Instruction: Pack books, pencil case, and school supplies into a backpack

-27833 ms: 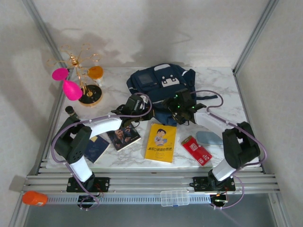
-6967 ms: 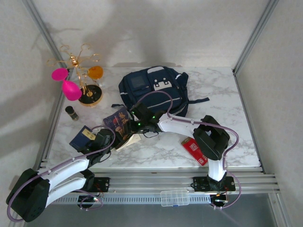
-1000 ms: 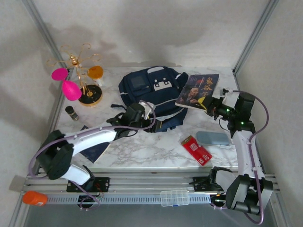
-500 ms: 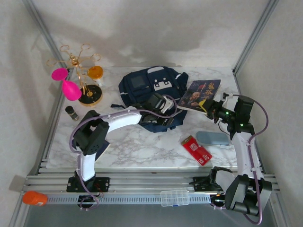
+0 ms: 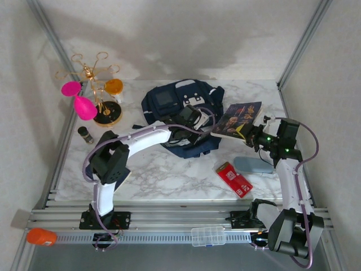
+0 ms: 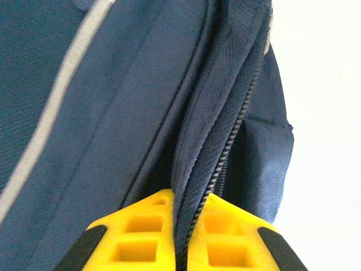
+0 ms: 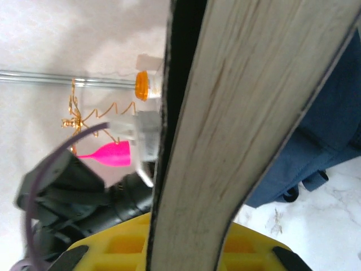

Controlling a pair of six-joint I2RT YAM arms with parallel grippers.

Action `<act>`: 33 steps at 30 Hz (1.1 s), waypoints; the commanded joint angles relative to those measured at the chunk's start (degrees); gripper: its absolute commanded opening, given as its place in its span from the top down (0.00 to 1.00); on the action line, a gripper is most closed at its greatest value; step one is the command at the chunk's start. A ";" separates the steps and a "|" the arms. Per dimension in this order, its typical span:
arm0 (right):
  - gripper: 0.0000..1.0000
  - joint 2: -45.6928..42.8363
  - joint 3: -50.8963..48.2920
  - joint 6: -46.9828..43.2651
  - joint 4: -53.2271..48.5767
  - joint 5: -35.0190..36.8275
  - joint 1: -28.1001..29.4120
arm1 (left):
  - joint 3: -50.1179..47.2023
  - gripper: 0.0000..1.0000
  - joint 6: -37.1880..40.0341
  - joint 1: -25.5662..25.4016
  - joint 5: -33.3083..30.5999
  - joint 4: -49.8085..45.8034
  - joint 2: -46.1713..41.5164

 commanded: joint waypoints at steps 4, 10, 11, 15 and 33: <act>1.00 -5.51 2.28 -3.91 -6.49 -0.19 4.19 | 5.88 1.00 -2.00 -0.05 -12.57 -0.65 -11.61; 1.00 -9.52 -6.34 4.53 2.52 1.05 15.94 | 6.18 1.00 -5.15 -0.05 -21.87 3.80 -15.64; 1.00 -9.88 -8.53 7.70 7.04 1.34 18.71 | 5.49 1.00 -5.27 -0.05 -21.99 5.03 -16.40; 1.00 -5.40 -10.55 12.16 20.40 4.21 29.93 | 2.48 1.00 -4.44 -0.14 -19.80 7.91 -18.97; 0.82 47.17 22.38 -12.35 11.85 12.66 32.13 | -2.88 1.00 -5.32 -0.05 -21.60 10.12 -23.66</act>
